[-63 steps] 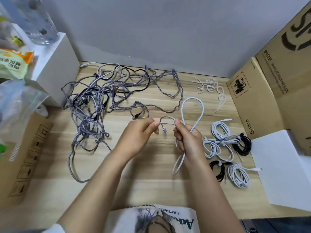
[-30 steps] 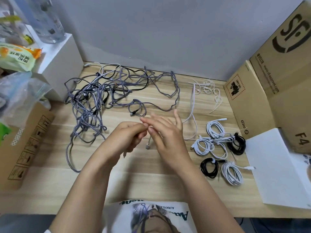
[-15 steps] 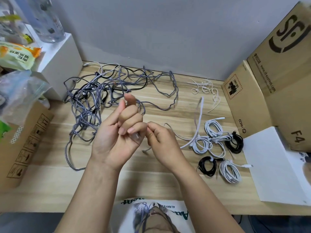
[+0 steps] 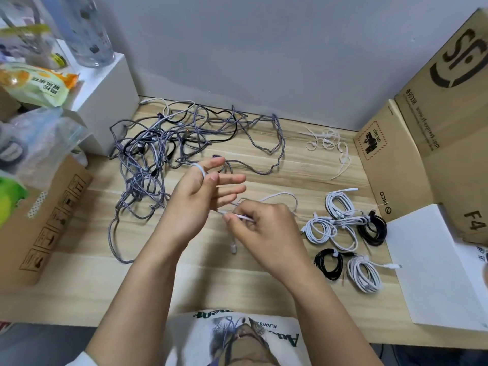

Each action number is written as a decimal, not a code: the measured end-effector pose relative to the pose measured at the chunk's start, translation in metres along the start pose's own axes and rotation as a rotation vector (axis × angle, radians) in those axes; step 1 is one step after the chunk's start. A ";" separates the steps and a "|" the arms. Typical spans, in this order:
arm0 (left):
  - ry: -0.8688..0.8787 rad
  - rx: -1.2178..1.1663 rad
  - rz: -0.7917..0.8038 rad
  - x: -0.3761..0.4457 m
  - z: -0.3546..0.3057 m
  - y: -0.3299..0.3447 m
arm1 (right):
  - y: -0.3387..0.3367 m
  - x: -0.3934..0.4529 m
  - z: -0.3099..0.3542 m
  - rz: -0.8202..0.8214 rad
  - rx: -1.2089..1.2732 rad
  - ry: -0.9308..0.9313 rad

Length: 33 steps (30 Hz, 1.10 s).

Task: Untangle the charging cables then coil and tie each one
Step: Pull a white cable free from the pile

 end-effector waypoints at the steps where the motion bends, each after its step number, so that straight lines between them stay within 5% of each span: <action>1: -0.002 0.023 0.017 0.000 0.000 -0.001 | -0.004 0.000 0.000 -0.040 0.015 -0.011; 9: 0.025 0.399 0.285 -0.015 -0.002 0.007 | -0.033 0.005 0.017 -0.276 0.135 -0.145; 17: -0.194 -0.089 0.450 -0.020 0.003 0.003 | -0.040 0.013 0.017 -0.448 0.251 -0.087; 23: -0.350 -0.774 0.733 -0.023 -0.007 0.022 | -0.023 0.022 0.007 -0.227 0.552 0.000; 28: -0.267 -1.024 0.603 -0.007 -0.024 0.025 | 0.010 0.015 0.008 0.027 0.453 0.095; 33: -0.103 -0.663 0.137 0.002 -0.015 0.018 | 0.018 0.009 0.017 0.228 0.148 0.134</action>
Point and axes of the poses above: each hand's wrist, its own x-axis towards the middle knuckle, its own y-axis out of the palm, z = x × y, the point moved 4 cm from there along x, towards the middle knuckle, and after that the axes turned 11 degrees about -x, right-handed, at the moved point
